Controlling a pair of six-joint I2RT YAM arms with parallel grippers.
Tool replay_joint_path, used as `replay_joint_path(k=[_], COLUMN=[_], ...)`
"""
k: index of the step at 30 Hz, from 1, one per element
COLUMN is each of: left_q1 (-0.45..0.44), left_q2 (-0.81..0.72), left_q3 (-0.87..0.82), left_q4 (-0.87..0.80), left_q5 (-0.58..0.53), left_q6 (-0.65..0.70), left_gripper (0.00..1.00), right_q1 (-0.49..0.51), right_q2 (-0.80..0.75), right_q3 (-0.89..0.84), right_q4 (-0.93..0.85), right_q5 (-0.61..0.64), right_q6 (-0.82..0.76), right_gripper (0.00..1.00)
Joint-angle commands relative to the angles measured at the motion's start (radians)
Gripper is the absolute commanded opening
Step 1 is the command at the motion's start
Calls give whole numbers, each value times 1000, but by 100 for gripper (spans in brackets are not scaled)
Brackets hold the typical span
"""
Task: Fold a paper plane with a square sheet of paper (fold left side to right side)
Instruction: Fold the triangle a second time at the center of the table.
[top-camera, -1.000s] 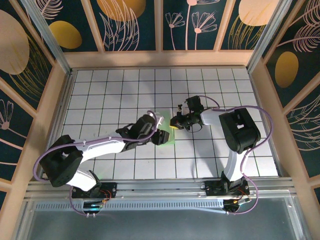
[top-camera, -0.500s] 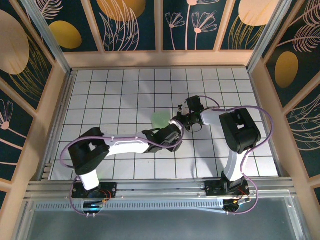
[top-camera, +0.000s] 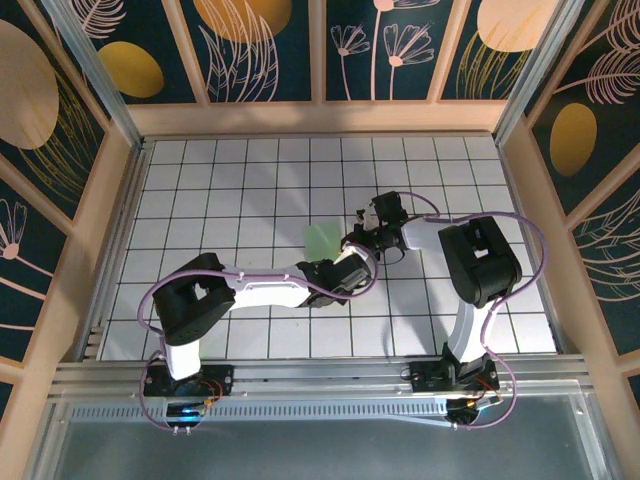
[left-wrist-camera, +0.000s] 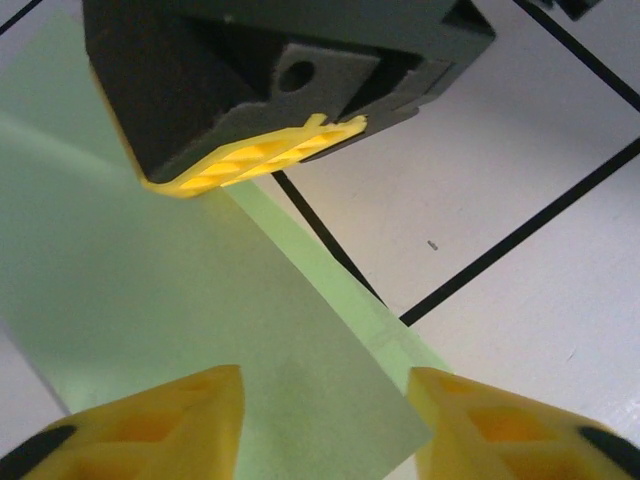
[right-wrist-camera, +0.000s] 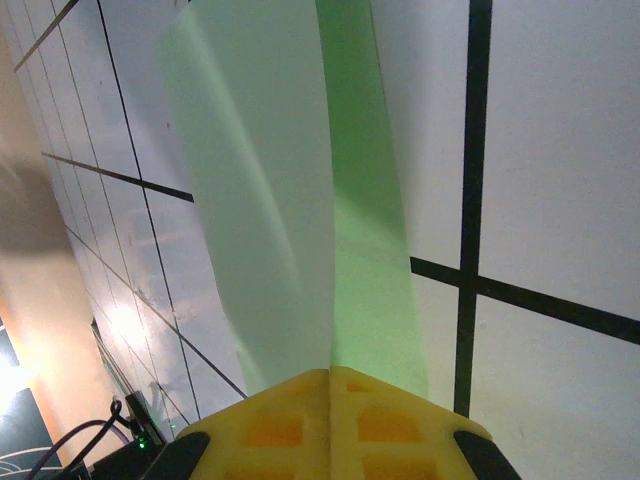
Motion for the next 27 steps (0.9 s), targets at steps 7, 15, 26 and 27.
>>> replay_joint_path(k=[7,15,26,27], left_q1=[-1,17,232,251], left_q2=[-48,-78,-206,-205], left_q3=[-28,-35,-210,-224], left_q4=[30,43,295,324], left_q5=[5,75,579,630], left_q6=[-14,-41,-207,-224], left_gripper=[10,0,0,0], right_q1=[-15,-33,-115,-116], right_q2=[-27,-78,-268,-279], right_q3=[23,29,-71,-88], right_q4=[-42,-31,-22,-26], right_q5=[-1,-1,45,50], right_q6=[-23,-56,-135,-145], right_gripper=[0,0,27,27])
